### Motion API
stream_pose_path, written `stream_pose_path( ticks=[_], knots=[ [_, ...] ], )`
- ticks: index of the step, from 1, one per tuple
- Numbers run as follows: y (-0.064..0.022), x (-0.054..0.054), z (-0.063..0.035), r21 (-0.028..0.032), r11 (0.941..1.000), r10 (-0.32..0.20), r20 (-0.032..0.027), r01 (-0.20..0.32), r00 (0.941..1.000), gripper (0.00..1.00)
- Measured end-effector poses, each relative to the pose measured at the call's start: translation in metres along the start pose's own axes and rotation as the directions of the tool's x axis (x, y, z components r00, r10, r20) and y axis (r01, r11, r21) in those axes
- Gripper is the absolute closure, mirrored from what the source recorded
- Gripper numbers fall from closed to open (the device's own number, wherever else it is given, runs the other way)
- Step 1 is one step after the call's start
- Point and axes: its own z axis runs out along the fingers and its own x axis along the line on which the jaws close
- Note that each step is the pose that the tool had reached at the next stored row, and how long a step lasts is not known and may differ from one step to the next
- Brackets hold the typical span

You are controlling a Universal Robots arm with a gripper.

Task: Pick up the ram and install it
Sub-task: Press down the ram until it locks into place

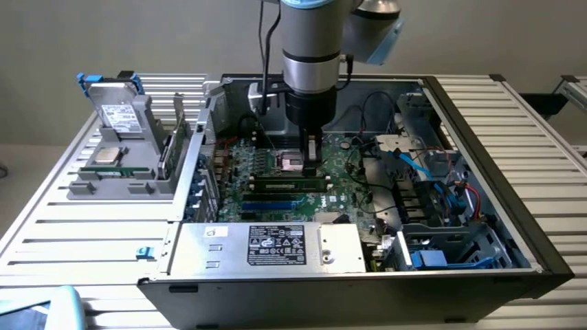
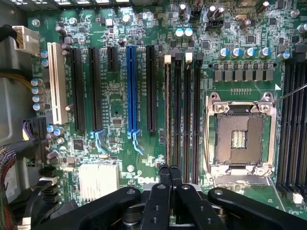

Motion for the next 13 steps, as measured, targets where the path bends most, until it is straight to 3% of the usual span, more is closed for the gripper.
stream_pose_path(
  ticks=[2,4,5,7,11,13],
  knots=[
    [-0.0004,0.0008,0.0022,-0.0083,1.0,0.0,0.0,0.0,1.0,0.89],
    [-0.0005,0.0011,0.0032,-0.0265,0.9996,-0.002,0.0005,0.002,1.0,0.89],
    [-0.0005,0.0011,0.0037,-0.0282,0.9996,-0.001,0.0039,0.002,1.0,0.89],
    [-0.0014,0.0013,0.0047,-0.0284,0.9996,-0.001,0.0111,0.001,0.9999,0.89],
    [-0.0028,0.0015,0.0059,-0.0268,0.9996,-0.001,0.0123,0.001,0.9999,0.89],
    [-0.0028,0.0015,0.0071,-0.021,0.9998,0.0,0.0124,0.001,0.9999,0.89]
  ],
)
